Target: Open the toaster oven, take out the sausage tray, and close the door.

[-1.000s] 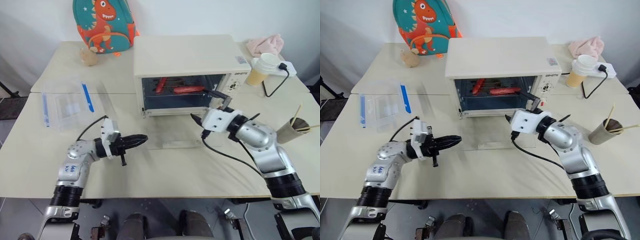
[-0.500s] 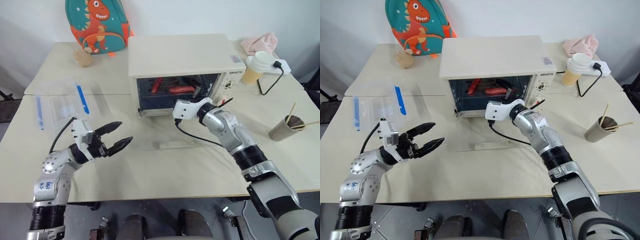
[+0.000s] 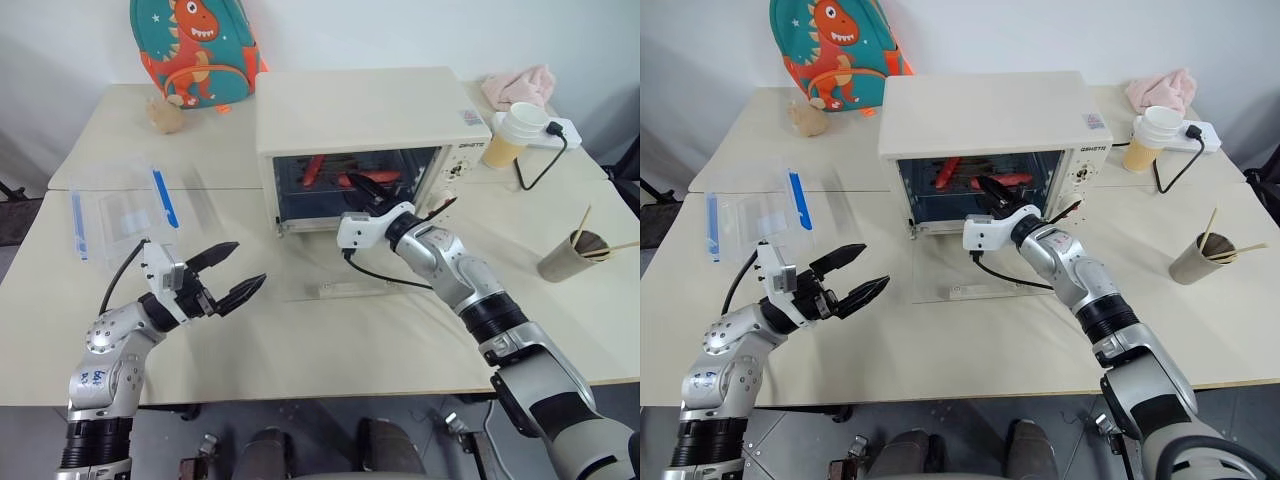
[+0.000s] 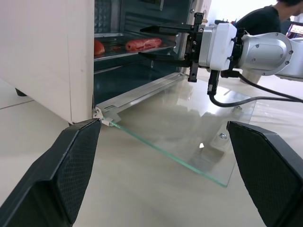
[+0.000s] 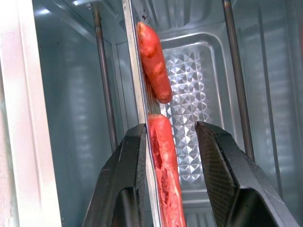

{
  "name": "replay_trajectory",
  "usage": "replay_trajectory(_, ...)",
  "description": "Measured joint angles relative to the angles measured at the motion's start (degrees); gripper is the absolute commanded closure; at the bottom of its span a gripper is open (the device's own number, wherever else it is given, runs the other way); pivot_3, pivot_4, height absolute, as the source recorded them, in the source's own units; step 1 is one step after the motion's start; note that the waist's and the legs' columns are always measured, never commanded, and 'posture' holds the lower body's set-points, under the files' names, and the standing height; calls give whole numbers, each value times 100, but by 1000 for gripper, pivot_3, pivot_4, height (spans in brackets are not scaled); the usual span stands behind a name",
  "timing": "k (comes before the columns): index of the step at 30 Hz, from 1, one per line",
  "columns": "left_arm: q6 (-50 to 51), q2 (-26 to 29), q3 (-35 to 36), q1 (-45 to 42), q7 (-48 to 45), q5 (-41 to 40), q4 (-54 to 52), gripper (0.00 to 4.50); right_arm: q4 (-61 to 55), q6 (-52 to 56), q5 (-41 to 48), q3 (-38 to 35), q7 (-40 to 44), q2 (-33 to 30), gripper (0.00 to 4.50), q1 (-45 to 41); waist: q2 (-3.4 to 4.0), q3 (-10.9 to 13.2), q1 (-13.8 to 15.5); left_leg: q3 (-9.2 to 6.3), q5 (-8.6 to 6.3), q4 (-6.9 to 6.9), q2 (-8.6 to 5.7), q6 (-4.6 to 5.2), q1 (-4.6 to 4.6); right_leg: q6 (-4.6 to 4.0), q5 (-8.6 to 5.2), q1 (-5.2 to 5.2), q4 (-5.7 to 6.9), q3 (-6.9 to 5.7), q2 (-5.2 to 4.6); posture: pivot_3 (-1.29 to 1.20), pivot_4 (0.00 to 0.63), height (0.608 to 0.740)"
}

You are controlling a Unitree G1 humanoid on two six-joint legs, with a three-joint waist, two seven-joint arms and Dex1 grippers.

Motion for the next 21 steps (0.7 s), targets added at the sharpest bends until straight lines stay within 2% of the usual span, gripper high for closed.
replay_trajectory(4,-19,-18,-5,-13,-9,0,28,0,-2,108,-85,6,13,-1,2835,4,0,0,0,0,0,0,0,0,0,0,0,0,-1,0,0,0,150,740)
replay_trajectory(7,-25,-23,-9,-27,-10,0,32,0,-2,157,-100,13,4,-2,3365,28,0,0,1,0,0,0,0,0,0,0,0,0,-1,0,0,0,150,740)
replay_trajectory(9,-28,-23,-9,-41,-11,0,42,0,-3,160,-154,15,-27,-8,4082,68,0,0,1,1,0,0,0,0,-1,0,0,0,-2,0,0,0,150,740)
replay_trajectory(11,-29,-23,-9,-58,-14,0,56,0,-7,164,-175,18,-30,-24,4475,79,0,0,0,1,0,0,0,0,-1,0,0,0,-2,0,0,0,150,740)
replay_trajectory(21,-30,-32,-25,-218,-61,0,100,0,-198,231,-213,19,-19,-44,4475,175,0,0,1,1,0,-4,0,0,-1,0,0,0,-4,-1,0,0,150,740)
